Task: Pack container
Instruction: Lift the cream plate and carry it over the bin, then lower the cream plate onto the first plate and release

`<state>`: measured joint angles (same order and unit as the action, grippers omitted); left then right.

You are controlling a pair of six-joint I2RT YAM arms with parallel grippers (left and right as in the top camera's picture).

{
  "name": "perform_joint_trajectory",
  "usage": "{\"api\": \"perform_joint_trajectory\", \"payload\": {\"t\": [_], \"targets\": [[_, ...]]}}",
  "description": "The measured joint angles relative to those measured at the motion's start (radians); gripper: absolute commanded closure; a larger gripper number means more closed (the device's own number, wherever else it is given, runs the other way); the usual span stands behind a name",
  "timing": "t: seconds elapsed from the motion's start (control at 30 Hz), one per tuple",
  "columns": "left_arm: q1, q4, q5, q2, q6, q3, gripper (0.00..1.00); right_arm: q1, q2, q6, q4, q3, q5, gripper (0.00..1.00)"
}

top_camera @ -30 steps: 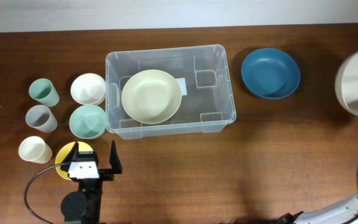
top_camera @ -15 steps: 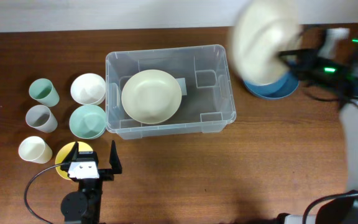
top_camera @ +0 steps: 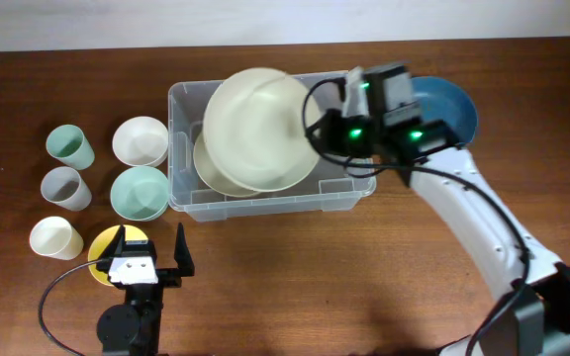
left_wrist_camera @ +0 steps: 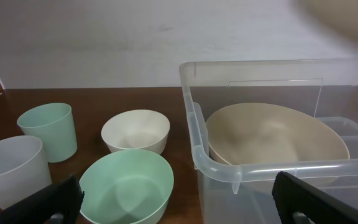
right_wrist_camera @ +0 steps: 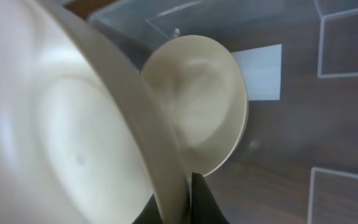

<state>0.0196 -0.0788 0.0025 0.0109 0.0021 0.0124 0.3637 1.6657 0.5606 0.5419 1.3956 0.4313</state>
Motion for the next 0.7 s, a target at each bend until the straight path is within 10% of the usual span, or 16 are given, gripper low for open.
{"api": "perform_joint_trajectory", "payload": {"t": [0.7], "targets": [[0.000, 0.000, 0.000, 0.000, 0.000, 0.000, 0.01, 0.066, 0.235, 0.105, -0.209, 0.000, -0.161, 0.91]]}}
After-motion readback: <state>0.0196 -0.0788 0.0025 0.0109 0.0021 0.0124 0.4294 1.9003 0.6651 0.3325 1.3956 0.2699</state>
